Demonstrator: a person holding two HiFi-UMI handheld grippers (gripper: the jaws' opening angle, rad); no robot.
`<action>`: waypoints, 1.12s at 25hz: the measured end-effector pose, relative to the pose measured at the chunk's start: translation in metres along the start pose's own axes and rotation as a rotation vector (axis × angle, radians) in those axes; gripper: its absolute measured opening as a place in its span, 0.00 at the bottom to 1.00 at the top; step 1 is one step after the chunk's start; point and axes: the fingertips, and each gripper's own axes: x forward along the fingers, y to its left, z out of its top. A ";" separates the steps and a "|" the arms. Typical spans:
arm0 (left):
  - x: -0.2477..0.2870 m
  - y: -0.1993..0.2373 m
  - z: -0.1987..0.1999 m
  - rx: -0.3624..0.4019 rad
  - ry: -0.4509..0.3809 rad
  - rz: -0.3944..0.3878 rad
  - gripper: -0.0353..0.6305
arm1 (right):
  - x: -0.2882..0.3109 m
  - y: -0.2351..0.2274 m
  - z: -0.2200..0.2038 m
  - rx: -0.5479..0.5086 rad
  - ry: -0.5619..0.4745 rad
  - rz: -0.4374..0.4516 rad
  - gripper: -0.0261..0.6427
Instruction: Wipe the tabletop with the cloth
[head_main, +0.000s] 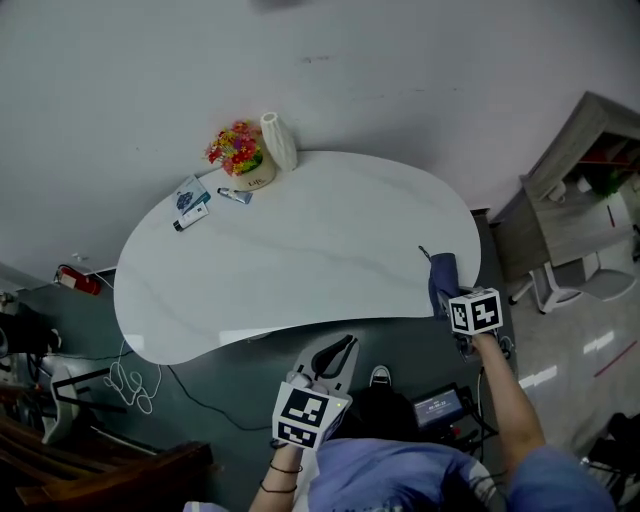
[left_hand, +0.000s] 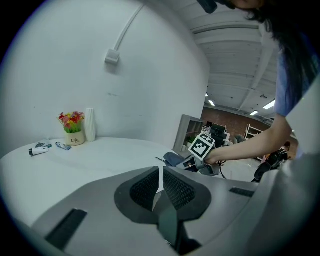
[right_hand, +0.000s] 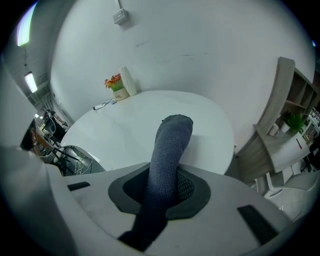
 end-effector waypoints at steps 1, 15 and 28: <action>0.005 -0.005 0.001 0.004 0.003 -0.006 0.08 | -0.003 -0.012 -0.003 0.006 0.001 -0.011 0.14; 0.030 -0.025 0.010 0.035 0.033 -0.013 0.08 | -0.033 -0.077 -0.028 0.091 -0.014 -0.054 0.14; 0.011 -0.025 -0.008 -0.004 0.058 0.060 0.08 | -0.063 -0.012 -0.034 0.107 -0.095 0.095 0.14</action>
